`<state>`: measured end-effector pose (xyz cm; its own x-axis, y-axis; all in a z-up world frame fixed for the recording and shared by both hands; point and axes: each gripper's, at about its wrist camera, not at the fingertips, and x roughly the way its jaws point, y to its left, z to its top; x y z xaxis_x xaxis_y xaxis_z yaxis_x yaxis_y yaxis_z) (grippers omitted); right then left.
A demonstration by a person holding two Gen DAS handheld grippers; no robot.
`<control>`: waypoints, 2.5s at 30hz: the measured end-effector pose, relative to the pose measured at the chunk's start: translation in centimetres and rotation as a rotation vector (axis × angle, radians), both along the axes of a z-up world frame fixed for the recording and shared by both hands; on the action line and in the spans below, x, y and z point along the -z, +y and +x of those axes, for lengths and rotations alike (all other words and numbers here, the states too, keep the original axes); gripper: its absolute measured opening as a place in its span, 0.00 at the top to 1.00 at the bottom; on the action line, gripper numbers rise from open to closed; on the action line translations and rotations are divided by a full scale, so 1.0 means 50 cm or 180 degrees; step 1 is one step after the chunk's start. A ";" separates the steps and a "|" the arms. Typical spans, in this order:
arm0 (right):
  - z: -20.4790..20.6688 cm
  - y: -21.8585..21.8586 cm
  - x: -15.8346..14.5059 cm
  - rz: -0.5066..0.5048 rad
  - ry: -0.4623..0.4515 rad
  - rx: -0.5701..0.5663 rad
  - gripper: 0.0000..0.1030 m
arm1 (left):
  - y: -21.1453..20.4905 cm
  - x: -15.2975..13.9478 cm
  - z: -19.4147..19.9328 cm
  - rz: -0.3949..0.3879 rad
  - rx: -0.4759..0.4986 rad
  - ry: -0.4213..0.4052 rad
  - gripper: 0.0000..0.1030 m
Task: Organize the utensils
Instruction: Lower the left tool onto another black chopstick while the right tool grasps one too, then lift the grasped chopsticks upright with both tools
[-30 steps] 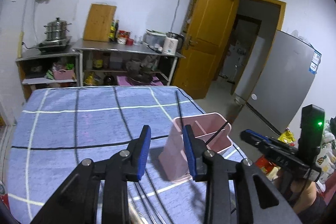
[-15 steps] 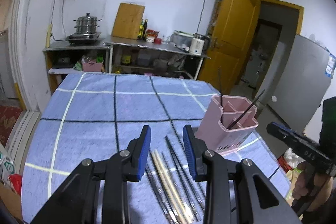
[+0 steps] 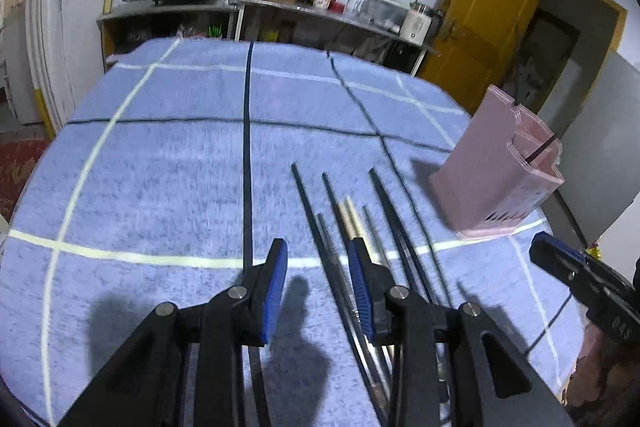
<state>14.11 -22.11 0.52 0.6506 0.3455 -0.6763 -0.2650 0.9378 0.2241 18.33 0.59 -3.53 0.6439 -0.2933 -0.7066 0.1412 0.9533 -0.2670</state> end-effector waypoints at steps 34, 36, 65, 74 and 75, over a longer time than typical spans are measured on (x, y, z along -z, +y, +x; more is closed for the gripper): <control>0.128 0.093 0.127 -0.0283 0.0420 -0.0042 0.92 | -0.030 0.055 0.037 0.0535 -0.0062 0.0196 0.90; 0.123 0.086 0.127 -0.0279 0.0443 0.0016 0.93 | -0.021 0.054 0.034 0.0498 -0.0058 0.0216 0.91; 0.163 0.091 0.124 -0.0363 0.0583 -0.0132 0.92 | 0.016 0.052 0.063 0.0483 0.0094 0.0384 0.91; 0.152 0.087 0.095 -0.0261 0.0518 -0.0137 0.94 | 0.003 0.040 0.067 0.0587 0.0114 0.0380 0.94; 0.148 0.086 0.087 -0.0253 0.0490 -0.0143 0.94 | 0.004 0.032 0.062 0.0581 0.0107 0.0342 0.94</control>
<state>21.50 -17.79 -3.81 0.5224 0.3132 -0.7931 -0.2752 0.9422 0.1908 21.43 0.77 -5.14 0.5540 -0.1742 -0.8141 0.1538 0.9824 -0.1056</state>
